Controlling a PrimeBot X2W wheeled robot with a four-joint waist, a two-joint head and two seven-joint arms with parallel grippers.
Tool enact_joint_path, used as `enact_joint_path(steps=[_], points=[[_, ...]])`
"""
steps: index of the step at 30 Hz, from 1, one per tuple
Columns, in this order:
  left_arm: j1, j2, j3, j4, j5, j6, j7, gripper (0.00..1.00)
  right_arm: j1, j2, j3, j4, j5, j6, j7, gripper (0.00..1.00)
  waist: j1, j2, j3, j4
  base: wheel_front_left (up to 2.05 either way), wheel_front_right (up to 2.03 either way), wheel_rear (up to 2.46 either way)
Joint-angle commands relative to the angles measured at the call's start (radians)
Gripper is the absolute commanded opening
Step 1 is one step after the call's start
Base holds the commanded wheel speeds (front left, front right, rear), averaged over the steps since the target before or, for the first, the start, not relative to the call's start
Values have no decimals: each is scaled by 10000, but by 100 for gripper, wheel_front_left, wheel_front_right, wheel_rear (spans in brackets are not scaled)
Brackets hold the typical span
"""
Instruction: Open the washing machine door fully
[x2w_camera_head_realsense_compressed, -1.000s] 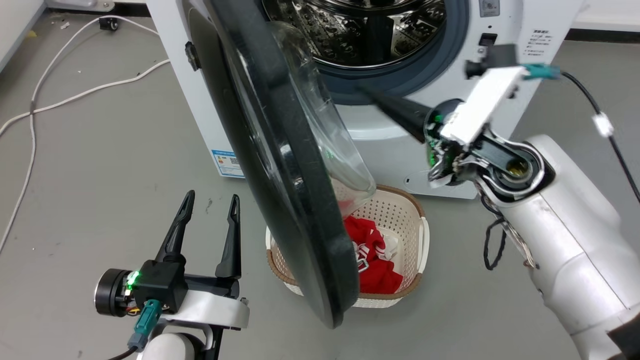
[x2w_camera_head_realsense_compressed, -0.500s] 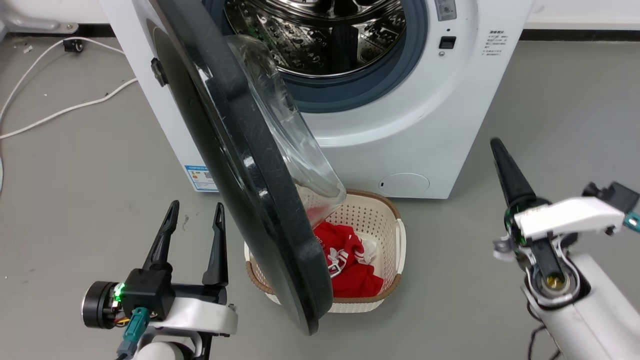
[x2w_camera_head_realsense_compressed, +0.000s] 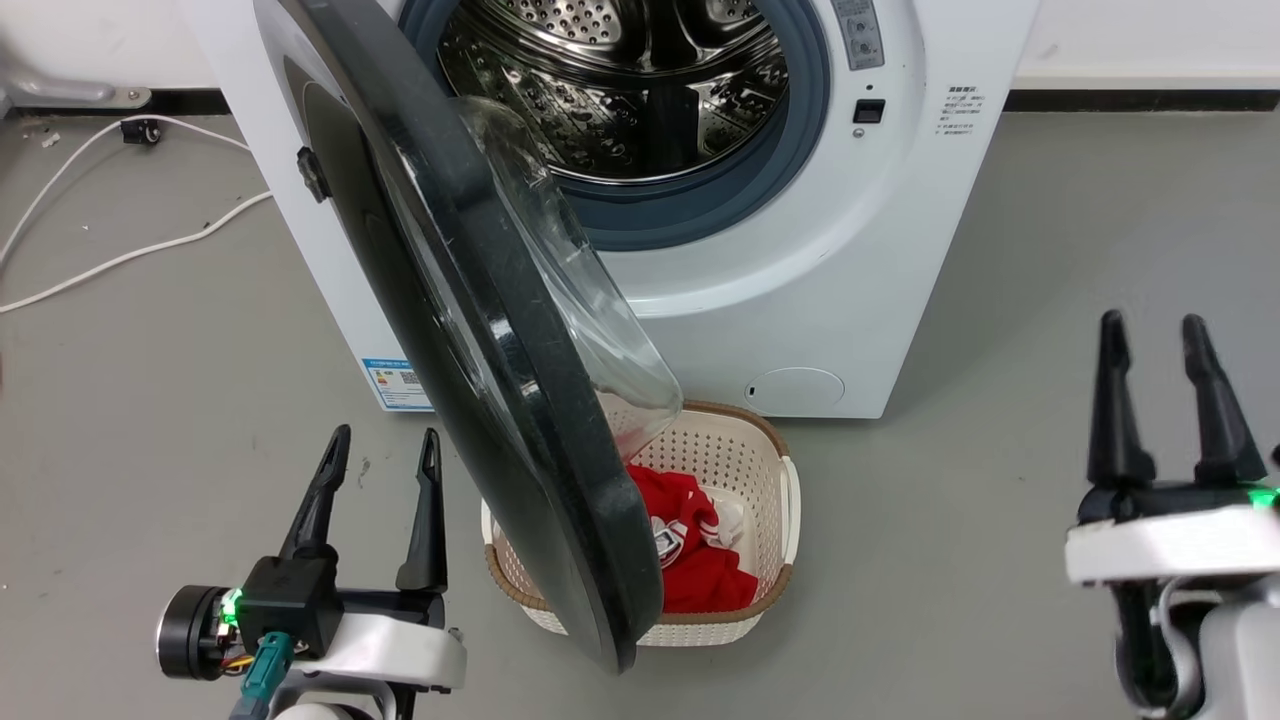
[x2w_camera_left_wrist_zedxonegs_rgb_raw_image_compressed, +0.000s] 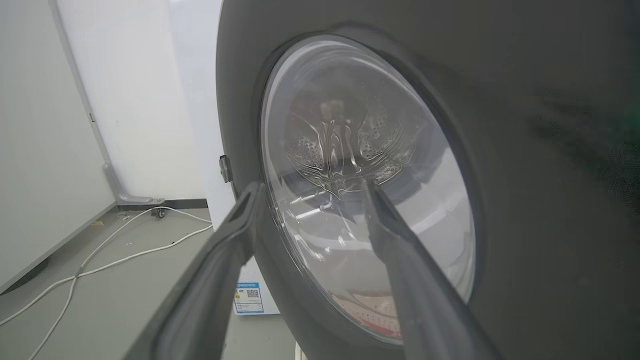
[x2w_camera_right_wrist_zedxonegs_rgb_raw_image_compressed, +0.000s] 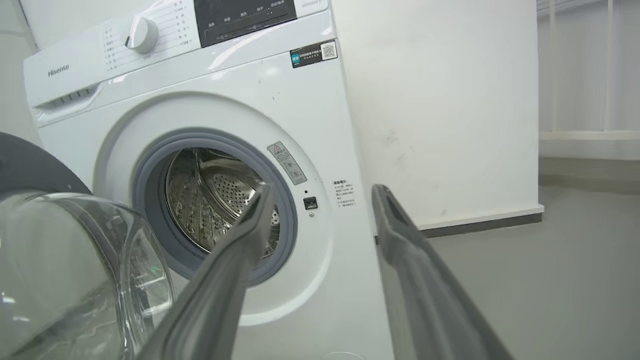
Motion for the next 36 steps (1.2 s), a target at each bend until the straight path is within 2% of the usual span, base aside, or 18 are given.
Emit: enact_joint_path(steps=[1, 2, 7, 15, 29, 30, 31, 32, 36], points=[[73, 9, 33, 1, 50, -5, -22, 100, 257, 84, 3, -126, -207, -3, -8, 100, 0, 0, -5, 10, 0, 0, 0], [77, 7, 74, 19, 76, -25, -22, 100, 782, 344, 34, -966, -1630, -3, -11, 100, 0, 0, -28, 58, 0, 0, 0], [101, 7, 120, 12, 108, -22, -22, 100, 1649, 488, 376, -1451, -3125, -5, -10, 100, 0, 0, -59, 143, 0, 0, 0], [109, 7, 145, -22, 66, 18, -22, 100, 2138, 492, 629, -476, -3082, -5, -12, 100, 0, 0, -36, 189, 0, 0, 0], [22, 7, 111, -57, 34, 2, -22, 100, 1890, 495, 639, -418, -2764, -5, -13, 100, 0, 0, 54, 120, 0, 0, 0], [16, 7, 98, -57, 3, -13, -22, 95, 1894, 495, 642, -418, -2740, -5, -13, 100, 0, 0, 59, 117, 0, 0, 0], [17, 7, 88, -34, -87, -39, -22, 21, 1894, 495, 652, -405, -2728, -5, -13, 100, 0, 0, 63, 114, 0, 0, 0], [14, 7, 83, -10, -112, -55, -22, 0, 1892, 496, 657, -396, -2727, -5, -13, 100, 0, 0, 67, 114, 0, 0, 0], [-39, 6, 103, -96, -111, -98, -22, 0, 1927, 496, 671, -374, -2661, -5, -13, 100, 0, 0, 74, 120, 0, 0, 0]])
